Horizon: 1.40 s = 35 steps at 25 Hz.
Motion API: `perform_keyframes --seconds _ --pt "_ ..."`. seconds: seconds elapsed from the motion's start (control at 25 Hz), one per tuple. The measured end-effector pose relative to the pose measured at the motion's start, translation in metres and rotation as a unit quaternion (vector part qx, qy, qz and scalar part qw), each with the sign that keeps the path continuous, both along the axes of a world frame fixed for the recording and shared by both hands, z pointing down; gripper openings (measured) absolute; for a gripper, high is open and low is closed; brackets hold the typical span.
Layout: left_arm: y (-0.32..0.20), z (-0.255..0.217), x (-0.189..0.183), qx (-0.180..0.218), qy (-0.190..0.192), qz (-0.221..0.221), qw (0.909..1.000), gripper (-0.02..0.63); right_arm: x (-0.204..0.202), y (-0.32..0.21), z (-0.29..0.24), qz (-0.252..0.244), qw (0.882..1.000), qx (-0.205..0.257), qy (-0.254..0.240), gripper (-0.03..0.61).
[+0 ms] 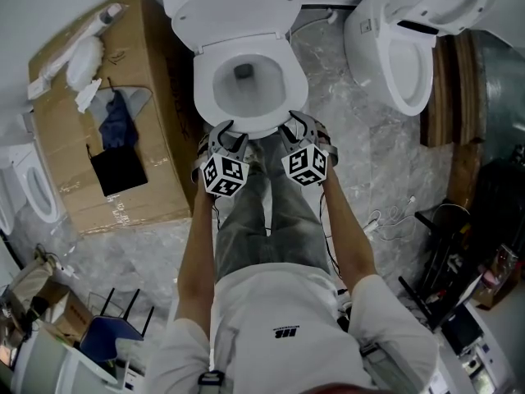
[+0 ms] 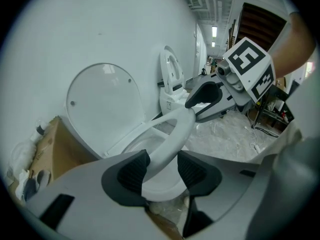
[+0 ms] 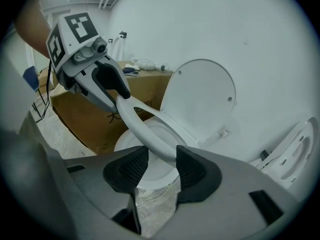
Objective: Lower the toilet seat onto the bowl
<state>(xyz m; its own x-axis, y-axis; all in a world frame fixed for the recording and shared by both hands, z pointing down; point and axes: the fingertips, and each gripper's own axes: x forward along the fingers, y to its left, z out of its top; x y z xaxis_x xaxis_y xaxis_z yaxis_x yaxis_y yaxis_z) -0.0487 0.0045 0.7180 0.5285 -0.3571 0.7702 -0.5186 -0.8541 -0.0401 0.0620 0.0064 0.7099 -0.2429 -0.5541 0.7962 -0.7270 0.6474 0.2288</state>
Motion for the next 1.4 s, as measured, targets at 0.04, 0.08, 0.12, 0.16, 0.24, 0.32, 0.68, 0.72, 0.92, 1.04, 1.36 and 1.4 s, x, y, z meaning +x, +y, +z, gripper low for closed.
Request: perform_keyframes --seconds 0.04,0.08,0.12,0.16,0.24,0.32,0.68,0.72,0.92,1.04,1.36,1.4 --pt "0.002 0.003 0.0 -0.002 -0.001 0.002 1.0 0.207 0.0 0.002 0.003 -0.002 1.0 -0.001 0.002 0.16" --pt "0.004 0.006 0.0 -0.003 -0.002 0.003 1.0 0.209 0.0 0.004 0.006 -0.003 1.0 -0.003 0.003 0.16" --pt "0.006 0.009 0.0 -0.005 -0.003 0.005 1.0 0.21 0.001 0.006 0.008 -0.004 1.0 -0.004 0.004 0.161" --pt "0.008 0.011 0.001 -0.006 -0.004 0.006 1.0 0.212 0.001 0.008 0.011 -0.005 1.0 -0.005 0.005 0.163" --pt "0.013 0.017 0.0 -0.01 -0.007 0.01 0.9999 0.213 0.0 0.013 0.016 -0.008 1.0 -0.008 0.007 0.166" --pt "0.018 0.023 0.0 -0.013 -0.01 0.012 0.9998 0.215 0.0 0.017 0.022 -0.01 1.0 -0.012 0.01 0.169" --pt "0.033 0.047 0.001 -0.019 -0.022 0.02 0.9994 0.219 0.002 0.032 0.045 -0.019 0.999 -0.021 0.023 0.181" --pt "0.034 0.049 0.0 -0.019 -0.023 0.021 0.9993 0.219 0.001 0.033 0.047 -0.02 0.999 -0.021 0.024 0.182" --pt "0.041 0.064 0.0 -0.022 -0.03 0.026 0.999 0.222 0.001 0.041 0.062 -0.026 0.999 -0.027 0.03 0.184" --pt "0.046 0.072 0.001 -0.023 -0.035 0.029 0.9987 0.224 0.002 0.045 0.07 -0.029 0.999 -0.031 0.034 0.186" --pt "0.059 0.098 0.001 -0.023 -0.05 0.037 0.9978 0.229 0.002 0.058 0.097 -0.034 0.998 -0.038 0.047 0.19" --pt "0.06 0.102 0.001 -0.023 -0.053 0.038 0.9976 0.229 0.003 0.059 0.1 -0.035 0.997 -0.039 0.049 0.191"
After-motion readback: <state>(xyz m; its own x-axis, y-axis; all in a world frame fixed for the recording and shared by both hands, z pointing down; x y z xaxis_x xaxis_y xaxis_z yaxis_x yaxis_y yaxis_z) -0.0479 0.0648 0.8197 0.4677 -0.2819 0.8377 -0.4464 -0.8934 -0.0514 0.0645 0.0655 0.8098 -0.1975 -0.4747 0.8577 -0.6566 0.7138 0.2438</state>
